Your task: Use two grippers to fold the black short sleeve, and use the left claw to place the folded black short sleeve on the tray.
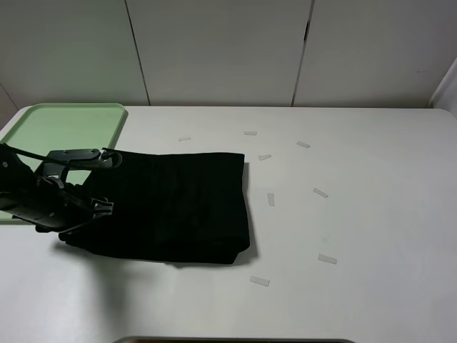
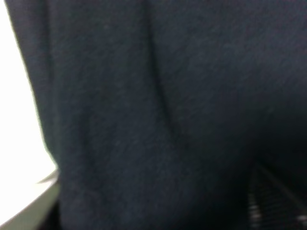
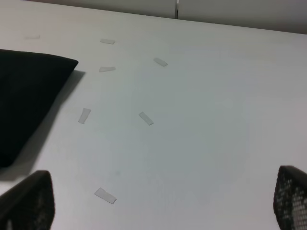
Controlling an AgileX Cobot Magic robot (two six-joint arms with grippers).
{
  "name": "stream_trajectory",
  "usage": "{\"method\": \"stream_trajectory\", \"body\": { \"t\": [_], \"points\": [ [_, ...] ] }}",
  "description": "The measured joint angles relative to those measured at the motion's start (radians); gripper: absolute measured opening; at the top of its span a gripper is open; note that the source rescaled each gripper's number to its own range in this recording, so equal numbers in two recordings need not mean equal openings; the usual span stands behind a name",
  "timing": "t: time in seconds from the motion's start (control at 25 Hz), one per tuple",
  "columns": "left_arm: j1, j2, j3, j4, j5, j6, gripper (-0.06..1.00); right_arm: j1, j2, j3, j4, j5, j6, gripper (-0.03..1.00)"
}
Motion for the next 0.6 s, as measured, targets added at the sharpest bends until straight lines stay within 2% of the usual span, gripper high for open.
{"method": "stream_trajectory", "body": {
  "t": [0.04, 0.08, 0.16, 0.2, 0.28, 0.32, 0.4, 0.6],
  "points": [
    [-0.005, 0.004, -0.016, -0.051, 0.026, 0.022, 0.56, 0.000, 0.000, 0.000, 0.000, 0.000, 0.000, 1.00],
    [-0.006, 0.006, -0.027, -0.080, 0.046, 0.045, 0.52, 0.000, 0.000, 0.000, 0.000, 0.000, 0.000, 1.00],
    [-0.007, 0.012, -0.050, -0.136, 0.096, 0.105, 0.45, 0.000, 0.000, 0.000, 0.000, 0.000, 0.000, 1.00],
    [-0.007, 0.012, -0.050, -0.136, 0.096, 0.105, 0.45, 0.000, 0.000, 0.000, 0.000, 0.000, 0.000, 1.00],
    [-0.007, 0.015, -0.064, -0.172, 0.129, 0.142, 0.37, 0.000, 0.000, 0.000, 0.000, 0.000, 0.000, 1.00],
    [-0.008, 0.016, -0.069, -0.177, 0.144, 0.149, 0.31, 0.000, 0.000, 0.000, 0.000, 0.000, 0.000, 1.00],
    [-0.010, 0.018, -0.071, -0.185, 0.162, 0.158, 0.12, 0.000, 0.000, 0.000, 0.000, 0.000, 0.000, 1.00],
    [-0.010, 0.003, -0.077, -0.187, 0.172, 0.158, 0.09, 0.000, 0.000, 0.000, 0.000, 0.000, 0.000, 1.00]
  ]
}}
